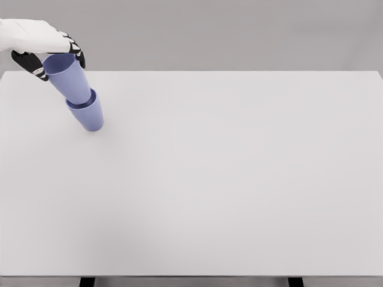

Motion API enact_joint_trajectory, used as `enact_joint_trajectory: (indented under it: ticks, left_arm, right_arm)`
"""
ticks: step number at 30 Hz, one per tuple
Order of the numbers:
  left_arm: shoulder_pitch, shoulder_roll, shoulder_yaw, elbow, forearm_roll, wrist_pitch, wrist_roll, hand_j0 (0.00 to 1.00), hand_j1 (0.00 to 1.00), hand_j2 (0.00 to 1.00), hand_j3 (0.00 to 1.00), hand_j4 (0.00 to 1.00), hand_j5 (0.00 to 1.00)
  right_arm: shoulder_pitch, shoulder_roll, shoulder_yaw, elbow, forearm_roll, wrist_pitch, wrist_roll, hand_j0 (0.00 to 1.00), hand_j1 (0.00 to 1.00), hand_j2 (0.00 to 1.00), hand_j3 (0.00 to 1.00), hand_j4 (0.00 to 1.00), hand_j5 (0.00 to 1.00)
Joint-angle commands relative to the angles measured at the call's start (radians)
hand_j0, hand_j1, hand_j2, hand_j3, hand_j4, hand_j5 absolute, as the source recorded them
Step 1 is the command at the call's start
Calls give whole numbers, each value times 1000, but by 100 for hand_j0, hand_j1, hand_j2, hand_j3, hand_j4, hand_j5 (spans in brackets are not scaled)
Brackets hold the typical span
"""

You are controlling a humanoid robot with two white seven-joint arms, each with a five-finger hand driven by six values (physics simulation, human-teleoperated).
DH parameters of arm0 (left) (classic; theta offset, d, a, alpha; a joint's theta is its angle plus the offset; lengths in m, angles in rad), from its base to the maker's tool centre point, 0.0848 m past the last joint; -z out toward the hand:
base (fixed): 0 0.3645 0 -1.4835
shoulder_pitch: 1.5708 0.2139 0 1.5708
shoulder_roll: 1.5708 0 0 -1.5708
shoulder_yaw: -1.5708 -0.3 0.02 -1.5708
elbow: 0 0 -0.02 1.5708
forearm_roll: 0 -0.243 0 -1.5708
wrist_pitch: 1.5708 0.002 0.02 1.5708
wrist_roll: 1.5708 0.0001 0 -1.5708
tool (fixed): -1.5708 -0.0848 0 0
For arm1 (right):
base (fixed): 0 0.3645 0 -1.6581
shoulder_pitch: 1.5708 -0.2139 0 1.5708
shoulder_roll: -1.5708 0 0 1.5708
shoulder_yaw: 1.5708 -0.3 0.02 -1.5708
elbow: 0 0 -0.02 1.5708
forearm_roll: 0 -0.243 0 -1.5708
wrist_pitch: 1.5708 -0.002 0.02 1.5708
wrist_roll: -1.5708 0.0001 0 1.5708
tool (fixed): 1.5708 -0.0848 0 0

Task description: Place the right cup on the left cup with left arm

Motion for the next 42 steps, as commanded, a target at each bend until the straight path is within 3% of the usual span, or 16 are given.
enact_joint_trajectory:
  ticks: [1,6,7,16,23,32,34,36,40,42]
  left_arm:
    - [0,0,2,0,0,1,0,70,70,70,70,70,70]
    - [2,-2,-1,-1,-2,1,0,70,70,70,70,70,70]
    - [32,0,10,-1,-3,1,0,70,70,70,70,70,70]
    - [34,0,11,-4,-3,1,0,70,70,70,70,70,70]
    - [32,3,13,-6,-3,1,0,86,86,86,86,86,86]
    - [32,0,14,-9,-3,0,0,88,88,88,88,88,88]
    - [32,3,17,-9,-3,0,0,97,97,97,97,97,97]
    - [34,3,28,-12,0,0,0,100,100,100,100,100,100]
    - [31,15,34,-47,1,0,0,100,100,100,100,100,100]
    - [35,29,74,-79,4,0,0,100,100,100,100,100,100]
  right_arm:
    - [0,0,0,-1,0,0,0,100,100,100,100,100,100]
    - [0,0,0,-1,0,0,0,100,100,100,100,100,100]
    - [0,0,0,-1,0,0,0,100,100,100,100,100,100]
    - [0,0,0,-1,0,0,0,100,100,100,100,100,100]
    - [0,0,0,1,0,0,0,100,100,100,100,100,100]
    - [0,0,0,1,0,0,0,100,100,100,100,100,100]
    - [0,0,0,1,0,0,0,100,100,100,100,100,100]
    - [0,0,0,1,0,0,0,100,100,100,100,100,100]
    - [0,0,0,-1,1,0,0,100,100,100,100,100,100]
    - [0,0,0,1,0,0,0,100,100,100,100,100,100]
